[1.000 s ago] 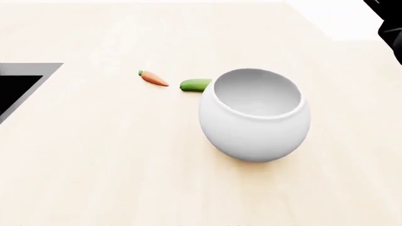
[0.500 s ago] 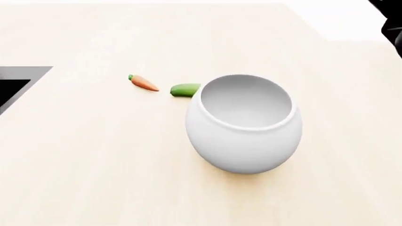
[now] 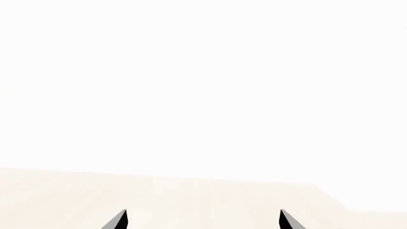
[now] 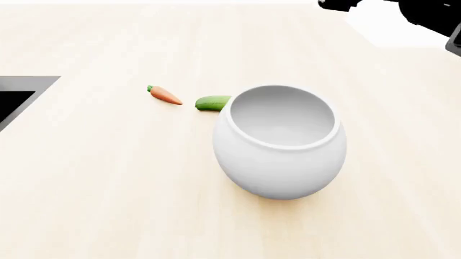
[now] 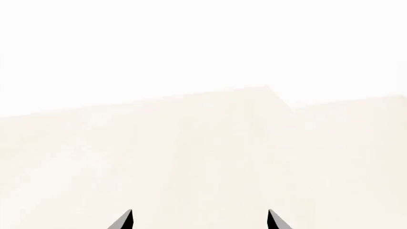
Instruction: Place the two vegetables and bowl onto the tray for setting up a vegetable dip station.
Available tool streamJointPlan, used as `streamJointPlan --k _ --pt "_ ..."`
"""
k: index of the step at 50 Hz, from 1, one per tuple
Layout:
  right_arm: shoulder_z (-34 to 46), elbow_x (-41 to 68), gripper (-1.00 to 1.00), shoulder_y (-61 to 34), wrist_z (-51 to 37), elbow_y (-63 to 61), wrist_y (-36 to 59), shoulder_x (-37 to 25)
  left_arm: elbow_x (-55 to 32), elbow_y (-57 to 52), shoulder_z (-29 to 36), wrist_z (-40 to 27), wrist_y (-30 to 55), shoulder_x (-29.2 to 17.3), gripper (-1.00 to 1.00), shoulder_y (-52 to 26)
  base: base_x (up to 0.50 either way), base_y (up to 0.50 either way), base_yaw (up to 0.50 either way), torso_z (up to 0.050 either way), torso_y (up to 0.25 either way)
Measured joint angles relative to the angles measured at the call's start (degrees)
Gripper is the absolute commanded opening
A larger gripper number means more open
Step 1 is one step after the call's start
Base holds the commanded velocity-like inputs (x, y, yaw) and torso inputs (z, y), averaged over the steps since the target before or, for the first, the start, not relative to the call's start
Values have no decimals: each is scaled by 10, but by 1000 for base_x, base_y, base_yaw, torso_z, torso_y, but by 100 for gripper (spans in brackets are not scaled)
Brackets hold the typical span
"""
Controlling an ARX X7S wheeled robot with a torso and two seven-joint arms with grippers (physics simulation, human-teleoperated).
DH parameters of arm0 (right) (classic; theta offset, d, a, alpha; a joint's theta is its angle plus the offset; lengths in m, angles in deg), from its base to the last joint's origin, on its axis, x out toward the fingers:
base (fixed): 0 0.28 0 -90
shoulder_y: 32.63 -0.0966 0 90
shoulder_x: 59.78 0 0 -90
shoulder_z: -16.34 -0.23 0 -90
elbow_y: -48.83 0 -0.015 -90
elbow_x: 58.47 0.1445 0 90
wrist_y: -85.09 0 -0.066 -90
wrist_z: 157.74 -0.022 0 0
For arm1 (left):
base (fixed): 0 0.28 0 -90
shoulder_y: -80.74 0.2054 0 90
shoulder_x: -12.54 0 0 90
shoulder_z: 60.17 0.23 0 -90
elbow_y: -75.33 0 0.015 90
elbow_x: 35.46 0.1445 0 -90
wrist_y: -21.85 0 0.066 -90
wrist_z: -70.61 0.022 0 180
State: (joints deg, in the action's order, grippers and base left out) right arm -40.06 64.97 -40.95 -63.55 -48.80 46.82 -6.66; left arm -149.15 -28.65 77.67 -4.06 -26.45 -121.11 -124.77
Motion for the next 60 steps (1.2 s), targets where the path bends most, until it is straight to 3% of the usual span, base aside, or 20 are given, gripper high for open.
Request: streamJointPlan --k 7,17,33,60 --pt "32 57 100 -4 -18 -18 -75 -23 0 -1 0 0 0 1 100 2 0 0 0 0 0" --pt "147 147 100 -48 -23 -39 -169 -71 2 2 1 1 0 1 100 4 0 0 0 0 0" --pt "246 261 100 -87 -16 -28 -179 -97 2 4 1 -1 1 0 100 4 0 0 0 0 0" --pt "318 284 100 -43 48 46 -159 -93 4 0 4 -2 0 2 100 10 0 0 0 0 0"
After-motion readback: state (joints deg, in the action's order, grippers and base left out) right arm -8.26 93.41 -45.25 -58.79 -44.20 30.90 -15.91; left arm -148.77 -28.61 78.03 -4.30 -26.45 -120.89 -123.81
